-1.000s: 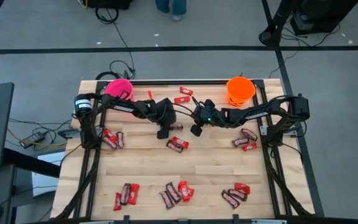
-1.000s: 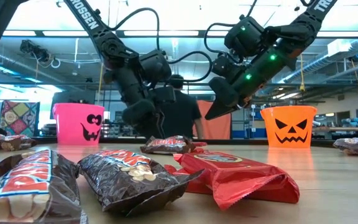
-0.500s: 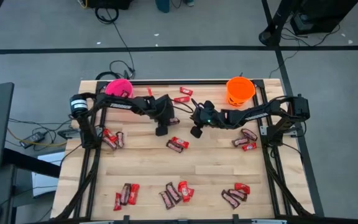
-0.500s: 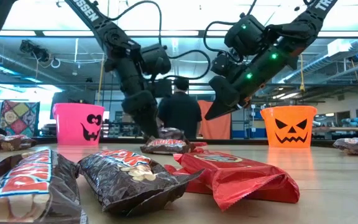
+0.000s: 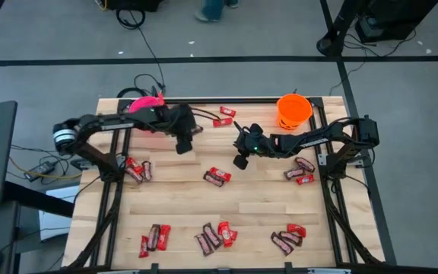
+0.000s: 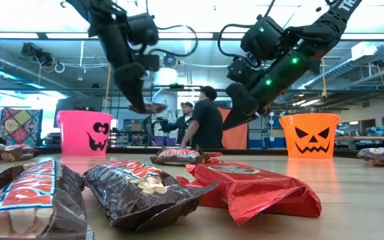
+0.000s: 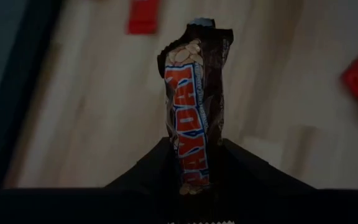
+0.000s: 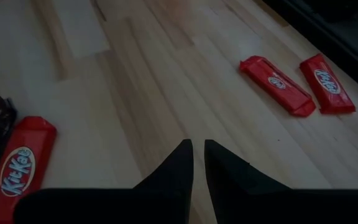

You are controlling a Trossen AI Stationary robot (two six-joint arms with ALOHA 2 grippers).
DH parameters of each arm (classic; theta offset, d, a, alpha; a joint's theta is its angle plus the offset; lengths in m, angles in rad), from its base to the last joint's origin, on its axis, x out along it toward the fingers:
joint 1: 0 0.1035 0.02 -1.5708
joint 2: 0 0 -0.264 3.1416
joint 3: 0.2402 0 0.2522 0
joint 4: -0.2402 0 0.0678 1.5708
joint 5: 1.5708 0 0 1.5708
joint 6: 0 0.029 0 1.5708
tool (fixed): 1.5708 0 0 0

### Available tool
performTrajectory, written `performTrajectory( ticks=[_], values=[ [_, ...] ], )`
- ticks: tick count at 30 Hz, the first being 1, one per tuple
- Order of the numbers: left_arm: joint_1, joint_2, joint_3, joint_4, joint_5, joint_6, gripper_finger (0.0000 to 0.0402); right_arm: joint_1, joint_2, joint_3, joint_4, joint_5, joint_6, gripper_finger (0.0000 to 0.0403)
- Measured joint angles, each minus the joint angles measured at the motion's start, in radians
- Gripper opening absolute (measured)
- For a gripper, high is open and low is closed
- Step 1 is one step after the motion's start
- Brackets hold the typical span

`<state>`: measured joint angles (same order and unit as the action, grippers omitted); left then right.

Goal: Sort candy by brand, put in halloween buckets
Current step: Put the brown chocolate bar into the pink bucket

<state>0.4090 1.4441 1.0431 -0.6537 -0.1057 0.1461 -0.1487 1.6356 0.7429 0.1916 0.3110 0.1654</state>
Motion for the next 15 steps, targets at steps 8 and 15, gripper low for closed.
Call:
performTrajectory(
  ticks=[8,15],
  values=[
    [0.045,-0.113,0.0,-0.109,-0.114,-0.053,0.0124,0.006,0.0,0.0,-0.007,0.0,0.011,0.0055],
    [0.099,-0.165,0.0,-0.213,-0.166,-0.053,0.0124,0.018,0.0,0.0,-0.007,-0.003,0.02,0.0055]
  ],
)
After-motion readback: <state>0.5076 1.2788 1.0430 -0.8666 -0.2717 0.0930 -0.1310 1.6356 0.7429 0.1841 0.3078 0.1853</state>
